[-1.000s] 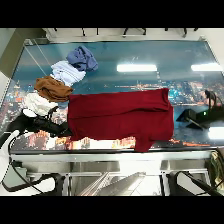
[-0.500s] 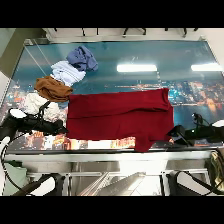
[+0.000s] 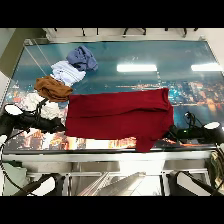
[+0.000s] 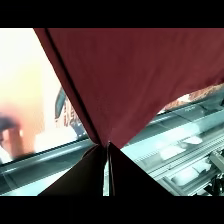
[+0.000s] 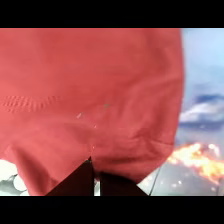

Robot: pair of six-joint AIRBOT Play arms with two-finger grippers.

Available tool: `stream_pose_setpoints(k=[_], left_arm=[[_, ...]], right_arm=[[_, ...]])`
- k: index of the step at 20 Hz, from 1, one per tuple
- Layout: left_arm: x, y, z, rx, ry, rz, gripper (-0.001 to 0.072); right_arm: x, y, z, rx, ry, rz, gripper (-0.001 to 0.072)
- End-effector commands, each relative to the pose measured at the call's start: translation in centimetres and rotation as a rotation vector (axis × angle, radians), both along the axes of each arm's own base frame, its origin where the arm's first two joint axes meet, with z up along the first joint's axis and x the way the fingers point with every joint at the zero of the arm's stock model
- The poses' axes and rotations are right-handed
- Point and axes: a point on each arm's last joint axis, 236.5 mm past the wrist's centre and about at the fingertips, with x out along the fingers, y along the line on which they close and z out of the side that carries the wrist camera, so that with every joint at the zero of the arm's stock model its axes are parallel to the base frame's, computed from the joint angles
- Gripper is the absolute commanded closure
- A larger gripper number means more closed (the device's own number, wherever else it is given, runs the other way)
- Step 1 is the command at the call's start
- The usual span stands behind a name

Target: Fold the shirts.

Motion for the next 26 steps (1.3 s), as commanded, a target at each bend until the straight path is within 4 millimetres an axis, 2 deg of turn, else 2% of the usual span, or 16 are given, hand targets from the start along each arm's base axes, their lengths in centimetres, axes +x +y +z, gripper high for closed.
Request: stream_pose_setpoints(k=[1, 2, 4, 7, 9, 11, 13, 14, 17, 19, 22, 26], left_arm=[[-0.3, 1.2, 1.2, 0.059, -0.002, -0.023, 0.0684], [-1.2, 1.7, 0.9, 0.097, 0.006, -0.018, 0.0684], [-4.2, 2.3, 0.0, 0.151, 0.050, -0.019, 0.0684], [-8.6, 1.7, -0.2, 0.166, 0.082, -0.019, 0.0684], [-9.9, 1.7, -0.3, 0.197, 0.059, 0.018, 0.0684], [-9.2, 1.9, -0.3, 0.212, 0.012, 0.055, 0.0684], [-7.1, 2.3, 0.0, 0.210, -0.002, 0.080, 0.0684], [-5.5, 2.7, 0.2, 0.212, -0.005, 0.087, 0.0684], [0.5, 4.2, 0.8, 0.221, -0.033, 0.102, 0.0684], [4.4, 4.6, 1.2, 0.225, -0.053, 0.082, 0.0684], [8.9, 3.4, 0.6, 0.229, -0.080, 0.023, 0.0684], [11.8, 1.5, -1.6, 0.232, -0.040, -0.062, 0.0684]], right_arm=[[-2.3, 0.2, 2.3, -0.043, 0.013, 0.079, 0.0687], [-4.1, -0.3, 3.1, -0.093, 0.045, 0.105, 0.0687], [-7.1, -1.7, 4.9, -0.207, 0.101, 0.089, 0.0687], [-8.6, -1.4, 8.4, -0.282, 0.024, 0.005, 0.0688], [-9.6, -0.9, 10.4, -0.315, -0.035, -0.016, 0.0688], [-9.3, -1.0, 12.0, -0.352, -0.109, -0.031, 0.0687], [-7.4, -2.0, 13.3, -0.374, -0.152, -0.053, 0.0688], [-6.0, -2.5, 13.7, -0.370, -0.165, -0.054, 0.0687], [0.0, -3.9, 14.3, -0.340, -0.206, -0.051, 0.0688], [4.3, -4.6, 13.5, -0.321, -0.196, -0.041, 0.0687], [9.9, -4.1, 11.3, -0.288, -0.162, 0.052, 0.0687], [16.0, -3.2, 8.3, -0.266, -0.123, 0.129, 0.0687]])
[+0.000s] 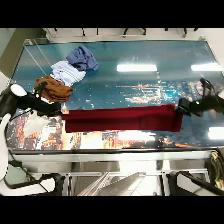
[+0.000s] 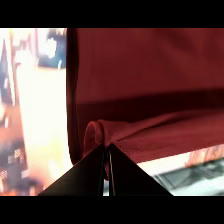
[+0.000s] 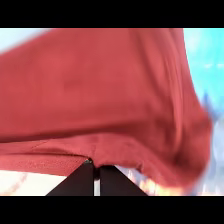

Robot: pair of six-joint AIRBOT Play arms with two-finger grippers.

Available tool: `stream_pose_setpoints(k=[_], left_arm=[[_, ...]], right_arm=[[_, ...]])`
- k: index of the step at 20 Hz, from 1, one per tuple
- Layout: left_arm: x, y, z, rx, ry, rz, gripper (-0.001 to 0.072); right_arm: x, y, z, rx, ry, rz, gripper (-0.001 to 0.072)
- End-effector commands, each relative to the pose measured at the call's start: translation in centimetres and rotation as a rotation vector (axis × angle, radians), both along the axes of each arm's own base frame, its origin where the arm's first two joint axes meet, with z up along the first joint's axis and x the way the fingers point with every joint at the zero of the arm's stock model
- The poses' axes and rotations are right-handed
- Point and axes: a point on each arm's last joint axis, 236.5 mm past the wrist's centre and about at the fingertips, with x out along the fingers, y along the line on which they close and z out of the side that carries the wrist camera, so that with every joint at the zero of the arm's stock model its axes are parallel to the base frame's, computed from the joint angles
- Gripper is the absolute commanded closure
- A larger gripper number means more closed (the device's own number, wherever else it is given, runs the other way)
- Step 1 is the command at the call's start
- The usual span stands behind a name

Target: Fold the shirts.

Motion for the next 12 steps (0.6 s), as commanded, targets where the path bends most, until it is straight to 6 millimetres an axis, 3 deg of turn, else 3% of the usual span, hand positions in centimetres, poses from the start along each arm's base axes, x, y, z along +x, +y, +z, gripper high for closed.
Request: stream_pose_setpoints(k=[1, 4, 7, 8, 9, 10, 11, 12], left_arm=[[2.8, -1.3, -2.1, 0.004, 0.044, -0.060, 0.0684], [2.8, -1.4, -4.0, -0.013, 0.137, -0.083, 0.0684], [1.8, -1.5, -5.4, -0.027, 0.220, -0.102, 0.0684], [1.8, -1.6, -5.7, -0.028, 0.225, -0.101, 0.0683], [1.8, -1.5, -5.7, -0.027, 0.222, -0.101, 0.0682], [1.9, -1.5, -5.5, -0.025, 0.216, -0.101, 0.0589], [2.1, -1.2, -5.2, -0.013, 0.201, -0.097, 0.0263], [2.4, -0.9, -4.8, 0.005, 0.182, -0.089, 0.0093]], right_arm=[[5.6, 0.7, -3.3, 0.014, 0.026, 0.043, 0.0687], [6.6, 0.4, -5.6, 0.041, 0.082, 0.007, 0.0686], [6.7, 0.0, -6.3, 0.041, 0.089, 0.003, 0.0676], [6.8, 0.0, -6.1, 0.035, 0.077, 0.021, 0.0591], [6.9, 0.0, -5.7, 0.031, 0.066, 0.047, 0.0215], [6.8, 0.2, -5.1, 0.030, 0.060, 0.085, 0.0012], [6.4, 0.3, -4.3, 0.031, 0.063, 0.143, 0.0011], [5.9, 0.4, -3.5, 0.041, 0.070, 0.181, 0.0011]])
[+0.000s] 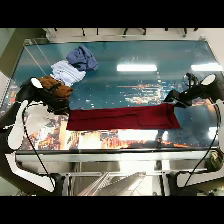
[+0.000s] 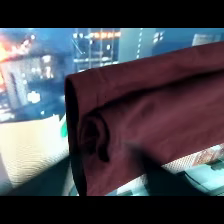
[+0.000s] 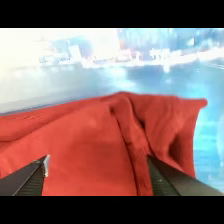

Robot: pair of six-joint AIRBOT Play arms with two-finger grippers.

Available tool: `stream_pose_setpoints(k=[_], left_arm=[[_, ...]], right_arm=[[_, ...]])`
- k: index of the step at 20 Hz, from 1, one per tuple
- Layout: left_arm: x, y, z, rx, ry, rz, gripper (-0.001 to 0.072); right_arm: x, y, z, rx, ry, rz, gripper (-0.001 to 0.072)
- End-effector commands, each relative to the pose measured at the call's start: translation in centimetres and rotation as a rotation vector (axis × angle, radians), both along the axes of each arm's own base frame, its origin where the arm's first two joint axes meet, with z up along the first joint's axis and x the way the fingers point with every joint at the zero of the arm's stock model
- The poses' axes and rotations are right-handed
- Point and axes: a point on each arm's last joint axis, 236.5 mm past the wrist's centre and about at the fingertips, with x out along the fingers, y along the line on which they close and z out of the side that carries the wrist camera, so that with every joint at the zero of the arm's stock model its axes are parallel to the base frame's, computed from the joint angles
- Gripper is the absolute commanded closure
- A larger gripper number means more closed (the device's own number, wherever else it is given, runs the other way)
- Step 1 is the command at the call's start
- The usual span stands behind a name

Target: Fold the shirts.

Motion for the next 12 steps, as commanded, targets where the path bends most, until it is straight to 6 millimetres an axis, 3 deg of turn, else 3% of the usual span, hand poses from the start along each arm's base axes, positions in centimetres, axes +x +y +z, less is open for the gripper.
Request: stream_pose_setpoints(k=[1, 3, 5, 6, 7, 8, 12], left_arm=[[0.5, 1.3, 1.0, 0.047, -0.037, 0.014, 0.0096], [1.3, 3.1, 2.8, 0.098, -0.101, 0.061, 0.0097], [1.8, 4.7, 5.3, 0.120, -0.153, 0.160, 0.0097], [1.8, 5.0, 6.7, 0.119, -0.179, 0.192, 0.0139], [1.7, 5.2, 8.1, 0.122, -0.210, 0.196, 0.0481], [1.5, 5.2, 9.4, 0.123, -0.245, 0.175, 0.0684], [1.1, 4.0, 14.2, 0.128, -0.374, 0.150, 0.0684]], right_arm=[[-0.7, 0.2, 1.9, 0.036, -0.009, 0.091, 0.0011], [-1.0, -1.8, 2.3, 0.052, -0.022, 0.067, 0.0011], [-2.5, -4.2, 1.1, 0.075, 0.018, 0.022, 0.0011], [-3.1, -4.8, 0.4, 0.107, 0.032, 0.007, 0.0011], [-3.6, -4.9, -0.2, 0.157, 0.038, -0.004, 0.0011], [-4.0, -4.8, -0.8, 0.200, 0.040, -0.008, 0.0011], [-5.4, -4.6, -3.9, 0.248, 0.074, 0.011, 0.0010]])
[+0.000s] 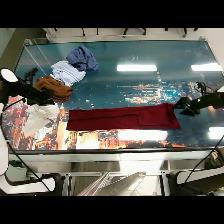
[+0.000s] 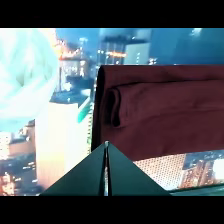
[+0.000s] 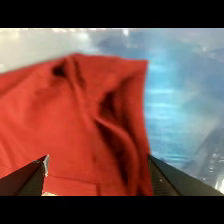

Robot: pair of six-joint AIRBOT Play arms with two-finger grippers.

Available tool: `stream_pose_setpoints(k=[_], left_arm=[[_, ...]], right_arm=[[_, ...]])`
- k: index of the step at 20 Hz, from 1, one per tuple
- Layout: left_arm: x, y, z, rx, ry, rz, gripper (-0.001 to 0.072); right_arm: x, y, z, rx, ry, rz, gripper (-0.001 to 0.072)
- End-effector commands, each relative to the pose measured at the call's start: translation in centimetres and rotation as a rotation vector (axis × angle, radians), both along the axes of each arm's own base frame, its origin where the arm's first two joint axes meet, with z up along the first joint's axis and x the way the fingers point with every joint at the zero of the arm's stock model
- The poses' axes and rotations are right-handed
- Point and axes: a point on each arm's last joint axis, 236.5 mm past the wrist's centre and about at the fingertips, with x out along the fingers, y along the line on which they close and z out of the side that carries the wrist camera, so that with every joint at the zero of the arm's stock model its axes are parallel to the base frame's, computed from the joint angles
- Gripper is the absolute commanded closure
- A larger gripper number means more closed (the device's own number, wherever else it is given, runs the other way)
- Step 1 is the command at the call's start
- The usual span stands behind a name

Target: Fold the shirts.

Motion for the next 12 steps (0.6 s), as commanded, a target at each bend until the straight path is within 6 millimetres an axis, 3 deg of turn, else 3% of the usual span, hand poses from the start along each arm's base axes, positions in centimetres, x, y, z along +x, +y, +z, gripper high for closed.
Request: stream_pose_setpoints(k=[1, 5, 9, 11, 12], left_arm=[[-0.3, -0.7, 3.8, 0.019, -0.105, -0.012, 0.0684], [-0.7, -1.9, 4.5, 0.018, -0.114, -0.042, 0.0684], [-1.0, -3.5, 4.3, 0.015, -0.107, -0.083, 0.0684], [-0.8, -4.4, 4.3, 0.014, -0.118, -0.102, 0.0684], [-0.6, -4.9, 4.2, 0.013, -0.124, -0.104, 0.0684]], right_arm=[[-0.7, 0.1, -2.2, 0.052, 0.009, 0.009, 0.0010], [-0.9, 1.3, -4.0, 0.131, 0.046, 0.016, 0.0010], [-0.7, 5.0, -4.2, 0.292, 0.046, 0.049, 0.0010], [-1.1, 6.9, -4.5, 0.287, 0.062, 0.117, 0.0020], [-1.1, 7.3, -4.7, 0.272, 0.060, 0.131, 0.0127]])
